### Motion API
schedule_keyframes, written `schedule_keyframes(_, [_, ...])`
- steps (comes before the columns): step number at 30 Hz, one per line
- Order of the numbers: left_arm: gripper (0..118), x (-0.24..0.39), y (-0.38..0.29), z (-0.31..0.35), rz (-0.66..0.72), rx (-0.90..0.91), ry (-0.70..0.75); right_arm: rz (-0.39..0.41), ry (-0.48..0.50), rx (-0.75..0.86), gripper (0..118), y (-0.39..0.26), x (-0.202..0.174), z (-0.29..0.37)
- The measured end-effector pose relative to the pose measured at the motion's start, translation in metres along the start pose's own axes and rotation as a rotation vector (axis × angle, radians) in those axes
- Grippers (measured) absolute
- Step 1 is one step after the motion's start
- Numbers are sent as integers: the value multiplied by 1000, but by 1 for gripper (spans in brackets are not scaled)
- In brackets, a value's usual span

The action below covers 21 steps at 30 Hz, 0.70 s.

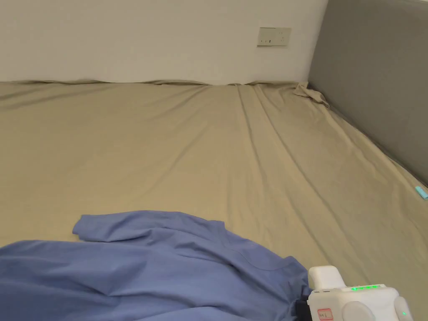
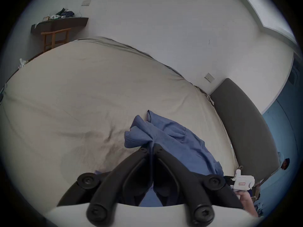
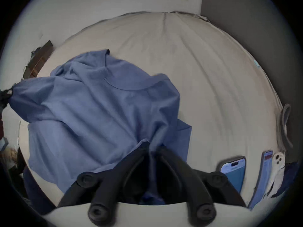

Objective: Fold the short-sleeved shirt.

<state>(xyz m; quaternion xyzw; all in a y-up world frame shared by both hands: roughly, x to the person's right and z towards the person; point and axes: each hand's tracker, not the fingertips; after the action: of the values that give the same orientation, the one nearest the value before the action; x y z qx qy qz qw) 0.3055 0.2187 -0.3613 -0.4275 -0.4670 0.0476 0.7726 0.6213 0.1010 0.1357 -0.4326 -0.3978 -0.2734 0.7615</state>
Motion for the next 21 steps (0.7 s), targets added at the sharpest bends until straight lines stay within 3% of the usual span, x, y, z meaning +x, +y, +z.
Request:
schedule_keyframes(2, [0, 1, 8, 5, 40, -4, -51, 7, 141, 142, 7, 7, -3, 30])
schedule_keyframes(3, [0, 2, 11, 9, 50, 18, -67, 24, 145, 194, 7, 13, -6, 45])
schedule_keyframes(6, [0, 17, 46, 30, 50, 130, -113, 96, 54, 344, 7, 45, -14, 99])
schedule_keyframes(10, [0, 39, 100, 65, 31, 305, -84, 140, 23, 545, 6, 92, -18, 172])
schedule_keyframes(14, [0, 46, 142, 99, 158, 468, -100, 285, -167, 675, 6, 140, -35, 226])
schedule_keyframes(16, [0, 41, 160, 110, 177, 524, -60, 258, -185, 721, 6, 163, -36, 245])
schedule_keyframes(21, [0, 50, 205, 121, 152, 601, 41, 305, -329, 748, 6, 229, -44, 269])
